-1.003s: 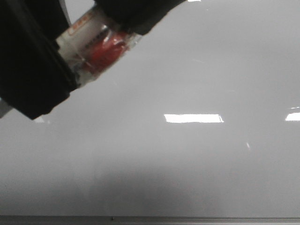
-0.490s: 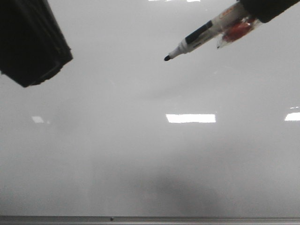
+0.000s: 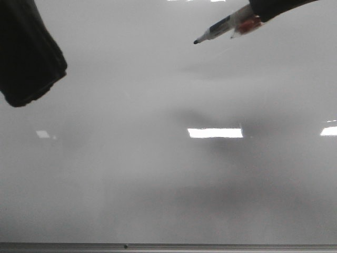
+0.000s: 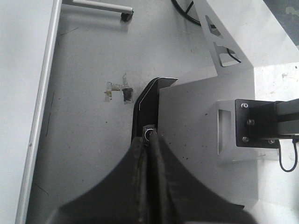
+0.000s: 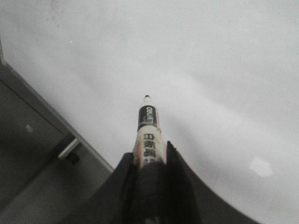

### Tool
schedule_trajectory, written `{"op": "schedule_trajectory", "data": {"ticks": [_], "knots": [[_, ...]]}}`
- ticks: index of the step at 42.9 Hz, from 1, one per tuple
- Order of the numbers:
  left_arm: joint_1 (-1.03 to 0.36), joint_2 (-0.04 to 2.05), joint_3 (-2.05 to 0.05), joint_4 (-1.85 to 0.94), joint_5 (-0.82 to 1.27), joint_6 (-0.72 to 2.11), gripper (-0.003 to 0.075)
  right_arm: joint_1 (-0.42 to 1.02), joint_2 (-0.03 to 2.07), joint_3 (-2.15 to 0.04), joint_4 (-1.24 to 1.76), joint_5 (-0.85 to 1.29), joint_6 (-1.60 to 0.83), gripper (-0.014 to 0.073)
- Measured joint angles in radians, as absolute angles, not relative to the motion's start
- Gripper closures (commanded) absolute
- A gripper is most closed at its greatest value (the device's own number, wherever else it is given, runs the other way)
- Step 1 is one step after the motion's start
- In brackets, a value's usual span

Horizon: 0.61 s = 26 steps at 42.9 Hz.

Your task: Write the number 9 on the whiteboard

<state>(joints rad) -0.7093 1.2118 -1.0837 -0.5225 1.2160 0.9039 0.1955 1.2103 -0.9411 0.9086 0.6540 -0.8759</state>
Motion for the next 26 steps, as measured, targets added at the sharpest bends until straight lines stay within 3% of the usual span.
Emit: {"op": "schedule_trajectory", "data": {"ticks": [10, 26], "knots": [[-0.709, 1.212, -1.084, -0.523, 1.216, 0.904, 0.0739, 0.196, 1.403, -1.052, 0.932, 0.610, -0.876, 0.0658], [-0.709, 1.212, -1.084, -0.523, 1.216, 0.904, 0.0739, 0.200, 1.502, -1.114, 0.965, 0.563, -0.872, 0.0658]]}}
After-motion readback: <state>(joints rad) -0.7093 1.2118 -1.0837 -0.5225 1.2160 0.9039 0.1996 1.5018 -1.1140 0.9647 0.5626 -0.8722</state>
